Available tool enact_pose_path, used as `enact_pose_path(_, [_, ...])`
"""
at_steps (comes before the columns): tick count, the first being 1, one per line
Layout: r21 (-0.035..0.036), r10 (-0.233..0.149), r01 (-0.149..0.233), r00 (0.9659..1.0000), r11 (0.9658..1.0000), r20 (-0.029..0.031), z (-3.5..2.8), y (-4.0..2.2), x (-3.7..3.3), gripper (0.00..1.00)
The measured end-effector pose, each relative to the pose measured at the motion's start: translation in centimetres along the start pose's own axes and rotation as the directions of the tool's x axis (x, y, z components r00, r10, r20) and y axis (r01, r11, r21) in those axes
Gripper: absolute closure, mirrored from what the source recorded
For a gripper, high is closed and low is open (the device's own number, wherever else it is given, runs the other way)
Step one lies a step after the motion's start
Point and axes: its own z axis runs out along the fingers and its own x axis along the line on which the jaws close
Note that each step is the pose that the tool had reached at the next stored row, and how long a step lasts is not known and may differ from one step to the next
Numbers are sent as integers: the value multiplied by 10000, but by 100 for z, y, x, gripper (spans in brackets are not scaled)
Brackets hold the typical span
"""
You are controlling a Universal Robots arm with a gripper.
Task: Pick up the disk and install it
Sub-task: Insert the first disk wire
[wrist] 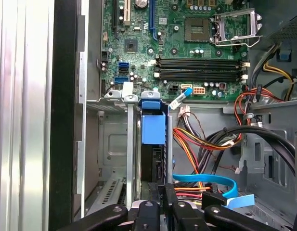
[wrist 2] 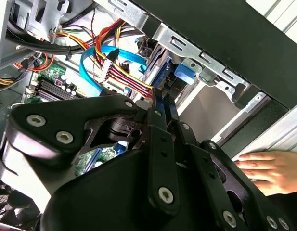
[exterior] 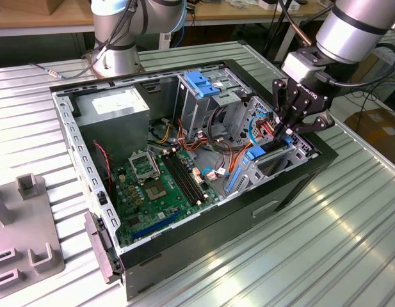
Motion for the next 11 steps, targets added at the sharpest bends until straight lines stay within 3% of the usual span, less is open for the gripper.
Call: enact_pose_path(11, [-1, -26, 26, 10000, 10000, 0, 10, -7, -2, 84])
